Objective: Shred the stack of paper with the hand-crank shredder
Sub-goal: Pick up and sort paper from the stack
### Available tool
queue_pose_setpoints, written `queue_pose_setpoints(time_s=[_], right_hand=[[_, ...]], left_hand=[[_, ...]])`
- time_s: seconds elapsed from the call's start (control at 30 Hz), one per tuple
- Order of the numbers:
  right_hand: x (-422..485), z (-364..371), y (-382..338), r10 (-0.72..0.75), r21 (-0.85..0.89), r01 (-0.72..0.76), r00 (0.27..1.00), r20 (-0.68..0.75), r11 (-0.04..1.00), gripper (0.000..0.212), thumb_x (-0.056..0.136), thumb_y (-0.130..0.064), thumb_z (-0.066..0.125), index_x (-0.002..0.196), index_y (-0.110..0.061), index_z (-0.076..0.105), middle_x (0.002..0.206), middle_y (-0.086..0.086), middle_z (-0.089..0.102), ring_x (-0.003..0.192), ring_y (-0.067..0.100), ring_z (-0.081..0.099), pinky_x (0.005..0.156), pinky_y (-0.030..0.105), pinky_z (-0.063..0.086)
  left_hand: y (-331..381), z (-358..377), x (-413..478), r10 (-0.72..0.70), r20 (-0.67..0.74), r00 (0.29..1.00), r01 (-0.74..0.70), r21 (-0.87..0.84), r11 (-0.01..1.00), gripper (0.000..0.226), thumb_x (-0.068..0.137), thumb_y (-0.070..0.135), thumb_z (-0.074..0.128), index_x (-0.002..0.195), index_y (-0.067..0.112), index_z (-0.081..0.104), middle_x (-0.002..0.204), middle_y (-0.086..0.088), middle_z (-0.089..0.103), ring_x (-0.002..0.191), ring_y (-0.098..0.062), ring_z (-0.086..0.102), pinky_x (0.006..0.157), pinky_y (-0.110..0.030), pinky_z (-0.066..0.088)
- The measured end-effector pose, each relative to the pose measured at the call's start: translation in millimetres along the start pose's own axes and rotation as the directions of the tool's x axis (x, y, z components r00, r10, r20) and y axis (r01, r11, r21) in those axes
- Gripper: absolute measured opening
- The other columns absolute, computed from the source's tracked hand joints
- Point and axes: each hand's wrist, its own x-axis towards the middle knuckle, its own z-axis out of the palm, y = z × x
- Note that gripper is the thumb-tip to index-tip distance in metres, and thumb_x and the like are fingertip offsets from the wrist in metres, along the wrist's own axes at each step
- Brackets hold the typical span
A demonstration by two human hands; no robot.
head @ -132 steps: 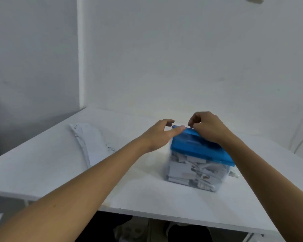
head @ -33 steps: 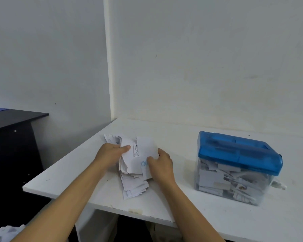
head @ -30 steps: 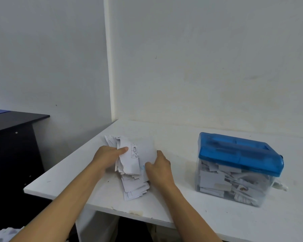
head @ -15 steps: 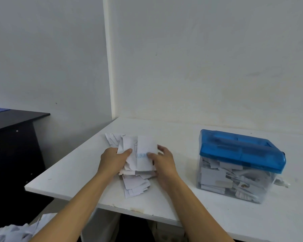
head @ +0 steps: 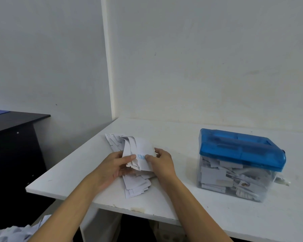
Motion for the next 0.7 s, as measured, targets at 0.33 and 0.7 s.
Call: queue_pose_setpoints(time_s=[0.33, 0.7], right_hand=[[-3, 2, 0, -0.019, 0.030, 0.016, 0.996, 0.092, 0.999, 0.039, 0.086, -0.015, 0.068, 0.125, -0.017, 0.064, 0.112, 0.002, 0.070, 0.101, 0.019, 0.069, 0.088, 0.037, 0.059], [-5, 4, 2, -0.097, -0.093, 0.108, 0.989, 0.110, 0.990, 0.049, 0.080, -0.023, 0.070, 0.128, -0.022, 0.062, 0.111, -0.001, 0.068, 0.098, 0.016, 0.068, 0.078, 0.025, 0.055]], left_hand=[[4, 7, -1, -0.016, -0.063, 0.998, 0.027, 0.165, 0.986, 0.024, 0.096, 0.003, 0.062, 0.116, 0.009, 0.073, 0.108, -0.012, 0.077, 0.096, -0.024, 0.075, 0.075, -0.031, 0.062], [2, 30, 4, 0.190, -0.397, 0.898, 0.129, 0.650, 0.749, 0.029, 0.093, 0.032, 0.062, 0.081, 0.007, 0.069, 0.063, -0.007, 0.069, 0.051, -0.017, 0.063, 0.045, -0.023, 0.046]])
